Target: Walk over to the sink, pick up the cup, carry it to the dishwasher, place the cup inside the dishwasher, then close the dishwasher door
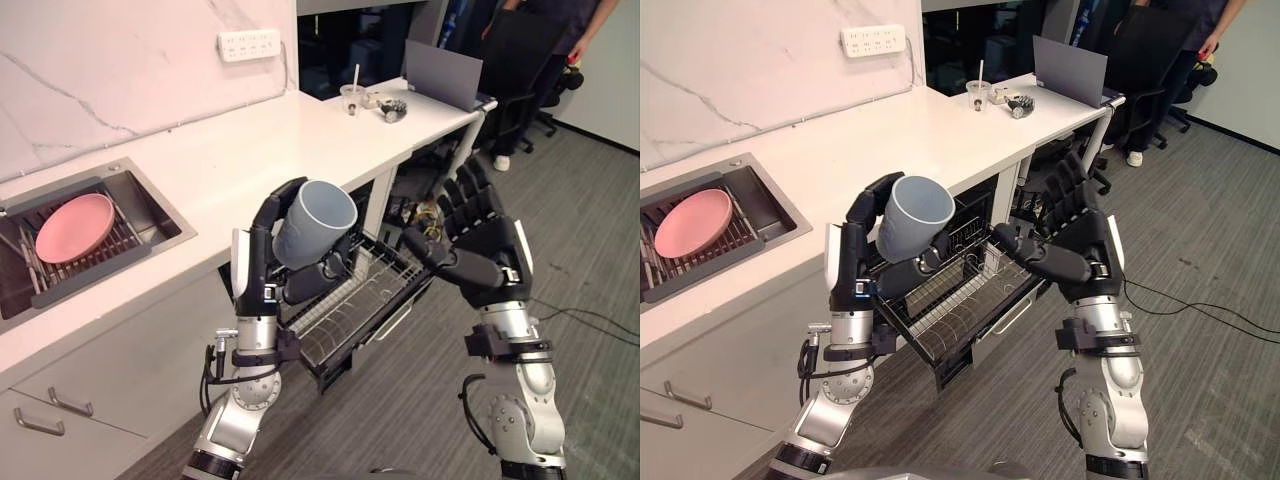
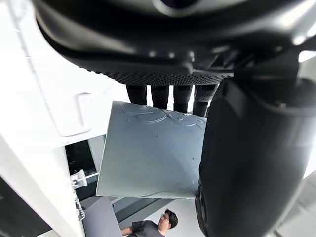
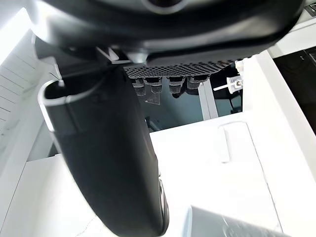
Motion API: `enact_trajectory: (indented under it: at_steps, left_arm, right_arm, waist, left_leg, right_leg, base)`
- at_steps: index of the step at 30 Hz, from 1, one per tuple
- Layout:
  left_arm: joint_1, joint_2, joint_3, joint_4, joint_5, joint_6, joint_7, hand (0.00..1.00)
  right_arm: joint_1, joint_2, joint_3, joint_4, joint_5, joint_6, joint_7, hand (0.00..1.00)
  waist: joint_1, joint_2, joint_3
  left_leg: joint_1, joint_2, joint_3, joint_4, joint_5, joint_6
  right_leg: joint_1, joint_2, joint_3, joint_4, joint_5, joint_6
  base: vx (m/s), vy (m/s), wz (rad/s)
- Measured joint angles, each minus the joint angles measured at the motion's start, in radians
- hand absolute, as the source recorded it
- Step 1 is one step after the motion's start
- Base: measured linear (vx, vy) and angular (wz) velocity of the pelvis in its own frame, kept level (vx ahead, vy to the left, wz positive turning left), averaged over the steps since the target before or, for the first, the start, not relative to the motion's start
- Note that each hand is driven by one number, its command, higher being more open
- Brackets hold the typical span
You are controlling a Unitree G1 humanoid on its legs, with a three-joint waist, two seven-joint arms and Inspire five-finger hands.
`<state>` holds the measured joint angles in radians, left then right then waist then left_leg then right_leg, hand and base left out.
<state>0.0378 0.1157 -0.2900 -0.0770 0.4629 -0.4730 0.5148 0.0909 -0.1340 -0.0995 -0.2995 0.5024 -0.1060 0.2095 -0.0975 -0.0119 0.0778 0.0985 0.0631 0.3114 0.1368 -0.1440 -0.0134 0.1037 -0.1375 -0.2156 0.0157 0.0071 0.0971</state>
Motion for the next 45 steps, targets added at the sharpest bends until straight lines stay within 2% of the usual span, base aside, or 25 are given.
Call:
enact_trajectory:
  at_steps: [4, 10, 18, 23, 24, 28, 32, 38, 39, 45]
  left_arm:
    - [-0.009, 0.002, -0.051, 0.000, 0.030, -0.005, 0.006, 0.00]
    - [-0.018, 0.001, -0.074, -0.006, 0.031, -0.005, 0.026, 0.00]
    - [-0.022, 0.002, -0.153, -0.006, 0.051, -0.006, 0.021, 0.00]
    - [-0.024, 0.004, -0.153, -0.007, 0.049, -0.013, 0.022, 0.00]
    - [-0.024, 0.004, -0.153, -0.006, 0.049, -0.018, 0.022, 0.00]
    - [-0.024, 0.004, -0.152, -0.006, 0.051, -0.029, 0.031, 0.00]
    - [-0.024, 0.002, -0.149, -0.006, 0.060, -0.028, 0.051, 0.00]
    - [-0.024, -0.001, -0.151, -0.006, 0.075, -0.024, 0.068, 0.00]
    - [-0.024, -0.001, -0.151, -0.006, 0.076, -0.023, 0.070, 1.00]
    - [-0.023, -0.006, -0.155, -0.026, 0.089, -0.019, 0.095, 1.00]
  right_arm:
    - [-0.004, -0.014, 0.076, 0.000, -0.005, 0.016, -0.009, 1.00]
    - [-0.025, -0.025, 0.150, -0.004, -0.020, 0.023, 0.003, 1.00]
    - [-0.077, -0.037, 0.215, -0.006, -0.020, 0.043, 0.006, 1.00]
    - [-0.080, -0.037, 0.221, -0.014, -0.017, 0.054, 0.004, 1.00]
    - [-0.080, -0.037, 0.221, -0.019, -0.016, 0.058, 0.000, 0.00]
    - [-0.080, -0.037, 0.223, -0.032, -0.015, 0.070, -0.003, 0.00]
    - [-0.079, -0.037, 0.234, -0.039, -0.017, 0.087, -0.020, 0.00]
    - [-0.080, -0.035, 0.235, -0.041, -0.024, 0.094, -0.042, 0.00]
    - [-0.080, -0.033, 0.235, -0.042, -0.024, 0.094, -0.042, 0.00]
    - [-0.078, -0.008, 0.235, -0.026, -0.005, 0.113, -0.076, 0.00]
  waist:
    - [0.001, 0.001, 0.000]
    - [0.001, 0.001, 0.000]
    - [0.002, 0.002, -0.001]
    - [0.003, 0.002, -0.001]
    - [0.003, 0.002, -0.001]
    - [0.003, 0.006, -0.004]
    - [0.003, 0.022, -0.016]
    - [0.003, 0.022, -0.017]
    - [0.003, 0.022, -0.017]
    - [0.003, 0.020, -0.019]
  left_leg:
    - [-0.001, -0.009, -0.004, -0.020, 0.014, 0.004]
    - [-0.008, -0.014, -0.007, -0.029, 0.025, 0.007]
    - [-0.010, -0.025, -0.021, -0.046, 0.039, 0.012]
    - [-0.006, -0.032, -0.024, -0.060, 0.049, 0.016]
    - [-0.003, -0.034, -0.025, -0.066, 0.053, 0.017]
    - [-0.003, -0.036, -0.027, -0.070, 0.057, 0.017]
    - [0.006, -0.040, -0.030, -0.095, 0.071, 0.018]
    - [0.016, -0.045, -0.045, -0.136, 0.098, 0.017]
    - [0.017, -0.045, -0.046, -0.138, 0.100, 0.017]
    - [0.026, -0.047, -0.053, -0.164, 0.115, 0.016]
  right_leg:
    - [-0.005, -0.005, -0.003, -0.002, 0.005, 0.001]
    - [-0.014, -0.008, -0.004, -0.005, 0.009, 0.000]
    - [-0.015, -0.015, -0.015, -0.006, 0.011, 0.000]
    - [-0.015, -0.019, -0.016, -0.006, 0.012, 0.001]
    - [-0.015, -0.020, -0.016, -0.006, 0.012, 0.002]
    - [-0.015, -0.021, -0.016, -0.005, 0.012, 0.002]
    - [-0.015, -0.023, -0.018, -0.006, 0.012, 0.002]
    - [-0.015, -0.022, -0.034, -0.007, 0.012, 0.002]
    - [-0.015, -0.022, -0.035, -0.008, 0.012, 0.002]
    - [-0.010, -0.021, -0.045, -0.015, 0.012, 0.002]
  base:
    - [-0.05, 0.014, 0.04]
    - [-0.02, 0.003, 0.01]
    - [-0.01, 0.013, 0.06]
    - [0.00, 0.005, 0.01]
    - [0.00, 0.000, 0.00]
    - [-0.02, 0.004, 0.01]
    - [0.00, 0.001, 0.02]
    - [-0.02, -0.010, 0.07]
    - [0.00, 0.000, 0.00]
    - [0.00, -0.003, 0.03]
